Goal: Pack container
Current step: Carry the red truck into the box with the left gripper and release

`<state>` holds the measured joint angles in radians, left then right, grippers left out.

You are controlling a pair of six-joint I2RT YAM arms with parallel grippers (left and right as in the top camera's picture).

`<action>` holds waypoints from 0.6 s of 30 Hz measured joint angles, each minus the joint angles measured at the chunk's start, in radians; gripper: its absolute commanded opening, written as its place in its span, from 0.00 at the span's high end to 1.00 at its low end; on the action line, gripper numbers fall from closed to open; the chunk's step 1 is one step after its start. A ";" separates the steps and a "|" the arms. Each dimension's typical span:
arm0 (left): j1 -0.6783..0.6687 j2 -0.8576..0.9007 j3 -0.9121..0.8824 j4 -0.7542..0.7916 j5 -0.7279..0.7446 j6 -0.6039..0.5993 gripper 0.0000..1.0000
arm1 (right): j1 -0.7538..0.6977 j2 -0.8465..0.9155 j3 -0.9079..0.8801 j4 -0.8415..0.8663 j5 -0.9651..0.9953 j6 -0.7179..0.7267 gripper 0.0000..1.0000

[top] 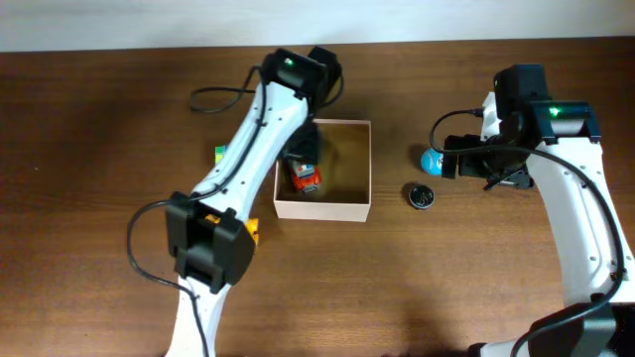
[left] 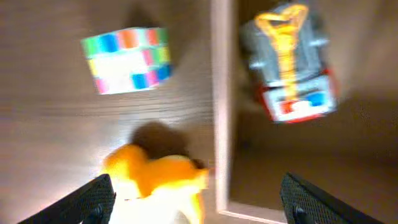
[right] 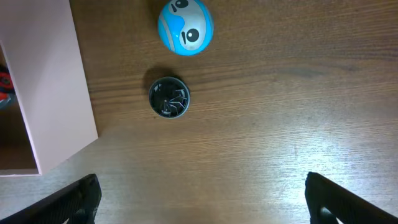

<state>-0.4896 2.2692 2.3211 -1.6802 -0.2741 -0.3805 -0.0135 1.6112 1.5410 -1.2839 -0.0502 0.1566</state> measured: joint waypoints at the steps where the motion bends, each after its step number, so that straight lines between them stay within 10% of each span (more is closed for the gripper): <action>1: 0.010 -0.010 0.000 -0.004 -0.013 0.008 0.04 | 0.000 0.000 0.000 0.000 0.000 0.000 0.01; 18: 0.369 -0.194 -0.106 0.092 0.172 0.183 0.01 | 0.000 0.000 0.000 -0.026 0.000 0.000 0.01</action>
<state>-0.1207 2.0754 2.2154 -1.5887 -0.1020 -0.1970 -0.0135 1.6112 1.5410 -1.3094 -0.0498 0.1570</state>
